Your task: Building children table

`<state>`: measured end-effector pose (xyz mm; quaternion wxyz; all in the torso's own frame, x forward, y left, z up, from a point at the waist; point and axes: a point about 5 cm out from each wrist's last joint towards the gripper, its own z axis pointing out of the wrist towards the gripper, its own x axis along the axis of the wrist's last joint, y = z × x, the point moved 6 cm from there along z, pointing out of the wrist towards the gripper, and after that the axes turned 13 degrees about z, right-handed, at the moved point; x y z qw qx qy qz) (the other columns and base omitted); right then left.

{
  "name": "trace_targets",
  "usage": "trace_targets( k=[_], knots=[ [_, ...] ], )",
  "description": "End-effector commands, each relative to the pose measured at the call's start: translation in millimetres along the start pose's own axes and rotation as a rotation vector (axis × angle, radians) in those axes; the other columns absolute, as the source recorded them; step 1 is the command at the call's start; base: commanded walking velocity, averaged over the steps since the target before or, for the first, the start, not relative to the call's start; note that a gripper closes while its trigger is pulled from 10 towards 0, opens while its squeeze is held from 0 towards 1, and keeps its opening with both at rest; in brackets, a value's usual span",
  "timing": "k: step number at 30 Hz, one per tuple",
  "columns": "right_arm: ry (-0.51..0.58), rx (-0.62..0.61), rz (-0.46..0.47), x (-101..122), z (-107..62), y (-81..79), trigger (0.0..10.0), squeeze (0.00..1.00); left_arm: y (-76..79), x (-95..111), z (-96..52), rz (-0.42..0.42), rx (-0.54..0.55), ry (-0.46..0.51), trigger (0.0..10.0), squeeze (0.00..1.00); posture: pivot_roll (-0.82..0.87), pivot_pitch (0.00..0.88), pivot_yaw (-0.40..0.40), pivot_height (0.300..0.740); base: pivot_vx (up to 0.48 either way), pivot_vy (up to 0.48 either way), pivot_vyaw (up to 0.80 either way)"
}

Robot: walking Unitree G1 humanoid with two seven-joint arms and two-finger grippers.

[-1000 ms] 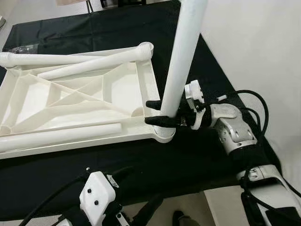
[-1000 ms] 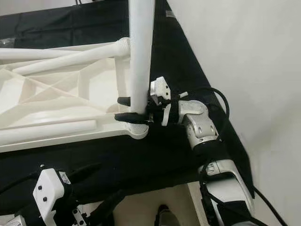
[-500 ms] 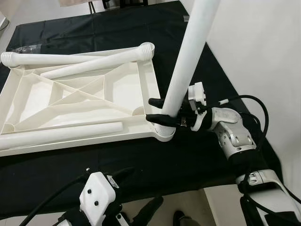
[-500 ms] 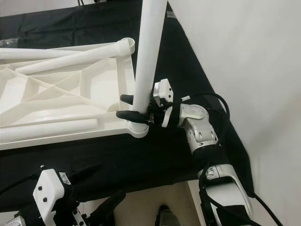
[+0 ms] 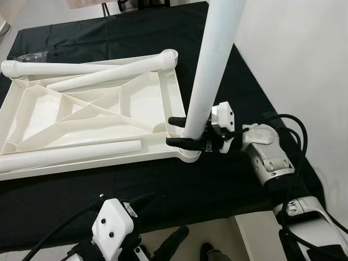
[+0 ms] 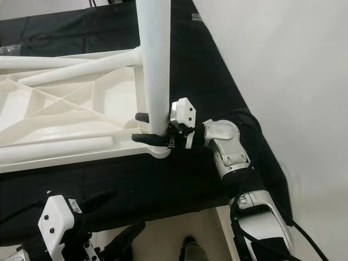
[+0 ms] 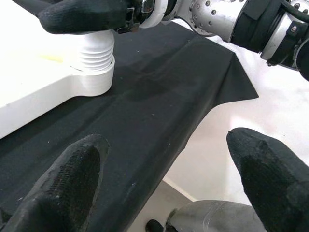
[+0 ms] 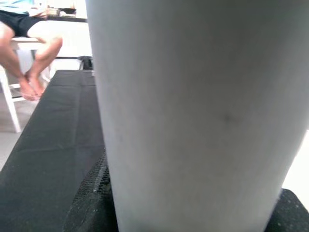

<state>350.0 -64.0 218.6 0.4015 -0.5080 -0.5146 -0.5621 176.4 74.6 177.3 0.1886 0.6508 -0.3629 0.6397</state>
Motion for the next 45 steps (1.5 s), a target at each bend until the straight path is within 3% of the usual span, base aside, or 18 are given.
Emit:
trace_targets(
  k=[1,8,16,27,34,42,45],
  knots=[
    [-0.182,0.026,0.272,-72,-15.3,-18.5,10.0,0.00,5.5,-2,-3.4,0.001,-0.025,-0.025,10.0,0.00,0.12,0.362,0.035,0.740,0.000,0.000,0.00],
    [-0.098,0.182,0.335,-50,-7.1,-28.2,10.0,0.00,7.0,-4,-7.7,-0.003,-0.026,-0.030,10.0,0.00,0.14,0.368,0.029,0.740,0.000,0.000,0.00],
    [-0.076,0.234,0.332,-44,4.4,-29.3,10.0,0.00,7.9,-6,-12.9,-0.006,-0.023,-0.041,10.0,0.00,0.17,0.376,0.031,0.740,0.000,0.000,0.00],
    [-0.190,0.352,0.258,-58,8.1,-43.7,10.0,0.00,6.0,-9,-20.7,-0.002,-0.017,-0.056,10.0,0.00,0.20,0.399,0.031,0.740,0.000,0.000,0.00],
    [-0.272,0.419,0.220,-55,12.7,-45.8,10.0,0.00,5.2,-9,-22.6,0.000,-0.009,-0.059,10.0,0.00,0.21,0.405,0.026,0.740,0.000,0.000,0.00],
    [-0.318,0.466,0.245,-48,15.0,-47.0,10.0,0.00,5.7,-9,-23.8,0.000,-0.008,-0.059,10.0,0.00,0.21,0.412,0.021,0.740,0.000,0.000,0.00],
    [-0.296,0.482,0.297,-43,17.7,-49.7,10.0,0.00,5.7,-9,-24.0,-0.004,-0.008,-0.057,10.0,0.00,0.20,0.418,0.018,0.740,0.000,0.000,0.00]
  ],
)
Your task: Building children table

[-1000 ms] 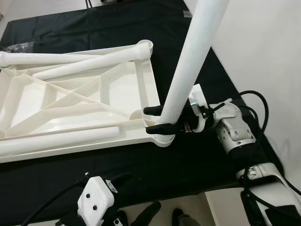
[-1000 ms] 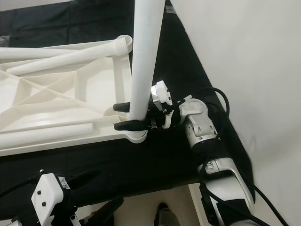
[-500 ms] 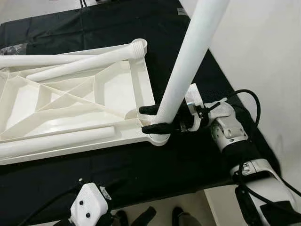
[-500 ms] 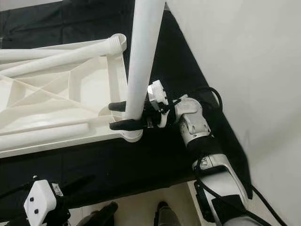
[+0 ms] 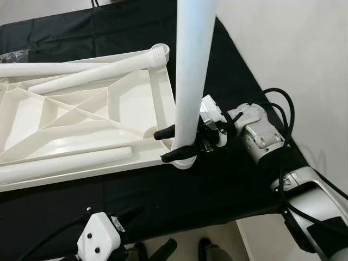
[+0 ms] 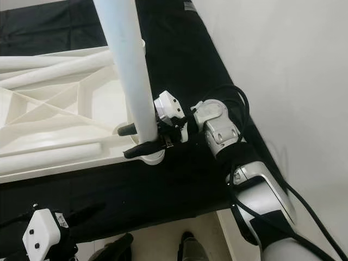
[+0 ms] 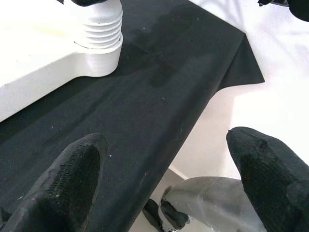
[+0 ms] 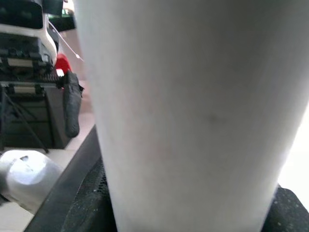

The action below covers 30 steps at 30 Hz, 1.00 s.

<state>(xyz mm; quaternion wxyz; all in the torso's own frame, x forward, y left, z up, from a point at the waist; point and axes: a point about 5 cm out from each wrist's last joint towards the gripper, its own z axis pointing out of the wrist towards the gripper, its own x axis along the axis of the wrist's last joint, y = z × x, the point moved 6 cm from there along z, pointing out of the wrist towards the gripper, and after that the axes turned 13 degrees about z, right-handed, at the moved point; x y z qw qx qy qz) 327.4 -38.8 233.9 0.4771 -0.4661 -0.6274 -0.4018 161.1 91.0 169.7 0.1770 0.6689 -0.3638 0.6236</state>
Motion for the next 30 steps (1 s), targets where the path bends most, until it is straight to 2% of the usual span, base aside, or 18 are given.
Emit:
trace_targets(
  k=[1,8,11,17,24,30],
  knots=[
    [-0.105,0.099,0.274,-63,16.6,-21.2,10.0,0.00,4.1,1,-2.5,-0.002,-0.017,-0.003,10.0,0.00,0.20,0.420,0.017,0.740,0.000,0.000,0.00],
    [-0.063,0.093,0.275,-62,21.1,-17.4,10.0,0.00,4.3,2,-2.7,-0.004,-0.014,0.000,10.0,0.00,0.20,0.422,0.013,0.740,0.000,0.000,0.00],
    [0.016,0.031,0.262,-61,19.6,-7.9,10.0,0.00,4.8,2,-1.1,-0.002,-0.010,0.003,10.0,0.00,0.20,0.419,0.009,0.740,0.000,0.000,0.00],
    [0.061,-0.061,0.268,-69,12.8,-5.3,10.0,0.00,4.8,3,1.2,-0.002,-0.008,0.008,10.0,0.00,0.18,0.413,0.006,0.740,0.000,0.000,0.00],
    [0.065,-0.176,0.223,-72,5.6,-5.5,10.0,0.00,4.5,6,6.9,0.002,-0.003,0.017,10.0,0.00,0.15,0.392,-0.004,0.740,0.000,0.000,0.00],
    [-0.018,-0.340,0.177,-78,0.6,7.1,10.0,0.00,2.8,8,13.0,0.010,0.008,0.030,10.0,0.00,0.12,0.359,-0.024,0.740,0.000,0.000,0.00]
  ],
)
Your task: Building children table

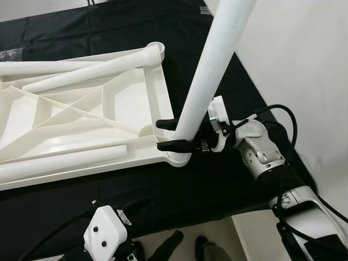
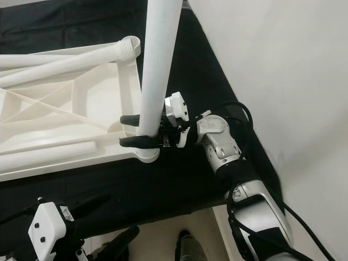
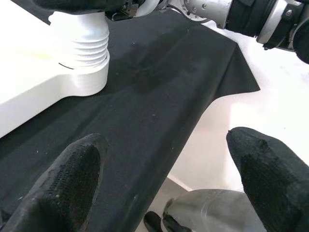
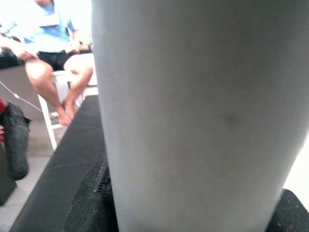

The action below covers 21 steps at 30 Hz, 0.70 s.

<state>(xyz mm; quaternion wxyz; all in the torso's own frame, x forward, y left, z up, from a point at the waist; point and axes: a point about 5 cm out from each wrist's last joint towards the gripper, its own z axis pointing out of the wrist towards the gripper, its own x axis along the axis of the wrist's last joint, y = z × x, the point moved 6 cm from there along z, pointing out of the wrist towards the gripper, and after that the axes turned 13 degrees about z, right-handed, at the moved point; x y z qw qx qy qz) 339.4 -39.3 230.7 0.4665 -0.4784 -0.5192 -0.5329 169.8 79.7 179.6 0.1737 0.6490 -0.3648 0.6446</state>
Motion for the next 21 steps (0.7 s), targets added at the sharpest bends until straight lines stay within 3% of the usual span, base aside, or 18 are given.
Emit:
trace_targets(
  k=[1,9,12,17,19,20,21],
  knots=[
    [-0.266,-0.129,0.153,-75,-14.3,-1.6,10.0,0.00,2.4,-5,2.9,-0.016,0.002,-0.013,10.0,0.00,0.11,0.353,-0.031,0.740,0.000,0.000,0.00],
    [-0.294,-0.236,0.172,-77,-17.7,1.6,10.0,0.00,0.1,-5,9.9,-0.015,0.012,0.004,10.0,0.00,0.09,0.327,-0.051,0.740,0.000,0.000,0.00],
    [-0.302,-0.420,0.244,-86,-22.8,2.5,10.0,0.00,-2.2,-5,18.8,-0.018,0.026,0.026,10.0,0.00,0.07,0.300,-0.074,0.740,0.000,0.000,0.00],
    [-0.258,-0.518,0.302,-89,-20.0,-2.0,10.0,0.00,-2.4,-5,21.7,-0.018,0.030,0.034,10.0,0.00,0.06,0.294,-0.078,0.740,0.000,0.000,0.00],
    [-0.176,-0.692,0.351,-89,-13.0,-4.9,10.0,0.00,-3.1,-5,24.1,-0.017,0.035,0.040,10.0,0.00,0.06,0.279,-0.094,0.740,0.000,0.000,0.00],
    [-0.176,-0.692,0.351,-89,-13.0,-4.9,10.0,0.00,-3.1,-5,24.1,-0.017,0.035,0.040,10.0,0.00,0.06,0.279,-0.094,0.740,0.000,0.000,0.00],
    [-0.093,-0.934,0.409,-91,-9.3,-12.5,10.0,0.00,-5.0,-5,25.5,-0.016,0.045,0.046,10.0,0.00,0.06,0.274,-0.098,0.740,0.000,0.000,0.00]
  ],
)
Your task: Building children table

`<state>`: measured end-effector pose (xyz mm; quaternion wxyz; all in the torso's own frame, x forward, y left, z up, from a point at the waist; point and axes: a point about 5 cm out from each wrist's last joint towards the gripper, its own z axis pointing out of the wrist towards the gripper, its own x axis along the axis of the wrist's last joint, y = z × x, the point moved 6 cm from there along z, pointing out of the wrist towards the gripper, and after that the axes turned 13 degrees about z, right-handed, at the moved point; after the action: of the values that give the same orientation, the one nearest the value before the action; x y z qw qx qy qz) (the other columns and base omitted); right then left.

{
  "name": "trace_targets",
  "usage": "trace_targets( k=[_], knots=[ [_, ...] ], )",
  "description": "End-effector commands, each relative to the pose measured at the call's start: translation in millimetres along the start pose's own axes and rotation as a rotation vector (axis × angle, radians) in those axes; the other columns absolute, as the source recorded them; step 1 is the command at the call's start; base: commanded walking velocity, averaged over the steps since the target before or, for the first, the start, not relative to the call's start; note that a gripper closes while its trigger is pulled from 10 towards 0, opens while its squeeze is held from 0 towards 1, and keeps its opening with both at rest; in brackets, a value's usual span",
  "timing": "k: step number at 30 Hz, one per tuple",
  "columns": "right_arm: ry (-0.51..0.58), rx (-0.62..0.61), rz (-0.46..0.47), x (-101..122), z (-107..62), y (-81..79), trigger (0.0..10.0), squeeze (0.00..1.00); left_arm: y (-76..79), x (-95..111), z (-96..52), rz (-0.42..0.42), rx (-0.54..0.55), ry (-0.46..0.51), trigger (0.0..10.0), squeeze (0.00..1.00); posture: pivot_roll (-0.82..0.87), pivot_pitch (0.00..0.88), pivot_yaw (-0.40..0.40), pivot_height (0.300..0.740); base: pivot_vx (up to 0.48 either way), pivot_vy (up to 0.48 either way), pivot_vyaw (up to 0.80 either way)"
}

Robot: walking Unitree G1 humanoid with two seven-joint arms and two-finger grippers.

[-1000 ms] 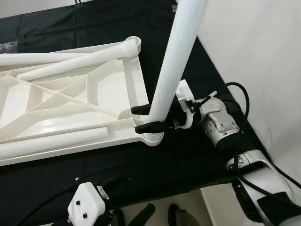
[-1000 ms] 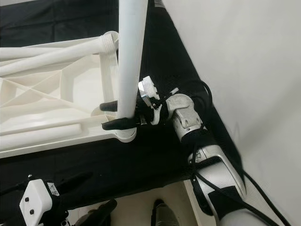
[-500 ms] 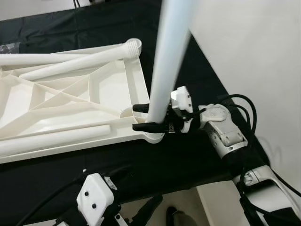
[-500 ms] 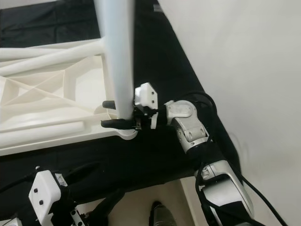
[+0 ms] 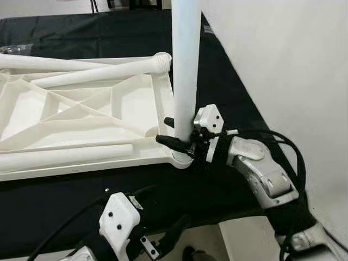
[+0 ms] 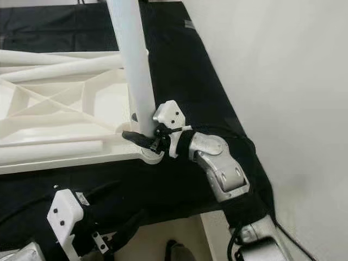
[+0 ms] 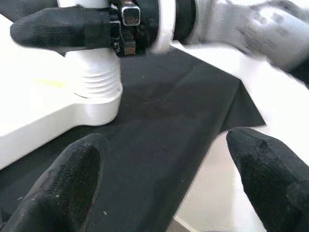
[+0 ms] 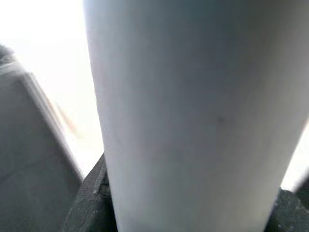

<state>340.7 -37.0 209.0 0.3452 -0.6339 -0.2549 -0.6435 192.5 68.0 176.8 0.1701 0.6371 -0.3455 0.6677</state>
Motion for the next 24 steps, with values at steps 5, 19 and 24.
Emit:
trace_targets(
  k=[5,19,24],
  knots=[
    [-0.074,-0.547,0.251,-80,-13.4,-13.8,10.0,0.00,-7.7,0,3.3,0.000,0.042,0.016,10.0,0.00,0.08,0.258,-0.082,0.740,0.000,0.000,0.00],
    [-0.030,-0.606,0.212,-94,7.2,-23.1,10.0,0.00,-42.3,0,-4.5,0.117,0.118,-0.007,10.0,0.00,0.12,0.234,-0.069,0.740,0.000,0.000,0.00],
    [-0.032,-0.651,0.231,-96,6.2,-21.3,10.0,0.00,-54.9,4,-1.4,0.151,0.136,0.007,10.0,0.00,0.12,0.221,-0.059,0.740,0.000,0.000,0.00]
  ],
)
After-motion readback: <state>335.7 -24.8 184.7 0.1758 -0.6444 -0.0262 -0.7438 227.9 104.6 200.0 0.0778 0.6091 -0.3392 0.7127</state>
